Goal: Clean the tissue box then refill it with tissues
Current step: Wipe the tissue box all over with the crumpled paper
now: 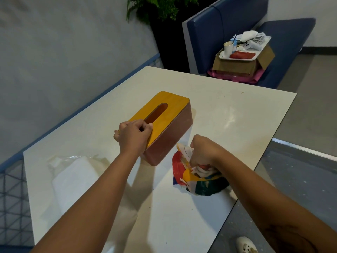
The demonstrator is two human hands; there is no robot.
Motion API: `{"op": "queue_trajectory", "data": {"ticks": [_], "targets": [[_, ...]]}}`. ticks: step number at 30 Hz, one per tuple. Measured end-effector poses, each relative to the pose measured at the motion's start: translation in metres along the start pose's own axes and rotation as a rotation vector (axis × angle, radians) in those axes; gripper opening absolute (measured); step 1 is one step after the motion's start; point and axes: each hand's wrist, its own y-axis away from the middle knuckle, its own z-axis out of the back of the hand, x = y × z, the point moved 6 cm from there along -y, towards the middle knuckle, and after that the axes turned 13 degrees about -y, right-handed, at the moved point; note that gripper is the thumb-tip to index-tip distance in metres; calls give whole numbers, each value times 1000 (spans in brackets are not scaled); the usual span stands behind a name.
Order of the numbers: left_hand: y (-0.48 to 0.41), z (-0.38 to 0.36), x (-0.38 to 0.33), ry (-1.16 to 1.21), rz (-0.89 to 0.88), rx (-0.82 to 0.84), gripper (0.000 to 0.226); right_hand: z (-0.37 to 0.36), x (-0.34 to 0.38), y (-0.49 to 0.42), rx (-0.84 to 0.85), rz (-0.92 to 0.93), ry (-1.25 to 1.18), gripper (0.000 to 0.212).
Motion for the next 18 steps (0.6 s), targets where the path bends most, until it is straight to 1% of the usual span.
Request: {"op": "queue_trajectory", "data": {"ticks": [2, 3, 5, 6, 8, 10, 11, 12, 13, 14, 16, 18], "targets": [[0, 0, 0, -2, 0, 2, 29, 3, -5, -3, 45, -33, 12, 32], [0, 0, -1, -1, -3, 2, 29, 7, -9, -5, 38, -33, -28, 28], [0, 0, -1, 2, -6, 2, 28, 17, -16, -9, -54, -12, -251, 24], [0, 0, -1, 2, -8, 4, 28, 24, -20, -10, -142, -2, -400, 24], [0, 0, -1, -4, -7, 9, 29, 41, -30, -9, -382, -17, -651, 25], [0, 0, -3, -4, -7, 7, 28, 57, -37, -5, -623, -6, -828, 21], [-1, -1, -4, -4, -8, 5, 29, 63, -38, -5, -719, 12, -892, 19], [-1, -1, -3, -5, -6, 6, 29, 66, -36, -6, -781, 26, -939, 19], [-1, -1, -2, -5, -6, 7, 29, 65, -33, -10, -801, 38, -982, 18], [-1, -2, -1, -2, -7, 7, 30, 60, -27, -16, -781, 53, -1023, 18], [0, -3, 1, 11, -8, 6, 30, 42, -10, -30, -677, 101, -1062, 23], [-1, -3, 0, 18, -11, 3, 31, 22, 5, -39, -613, 185, -1067, 41]]}}
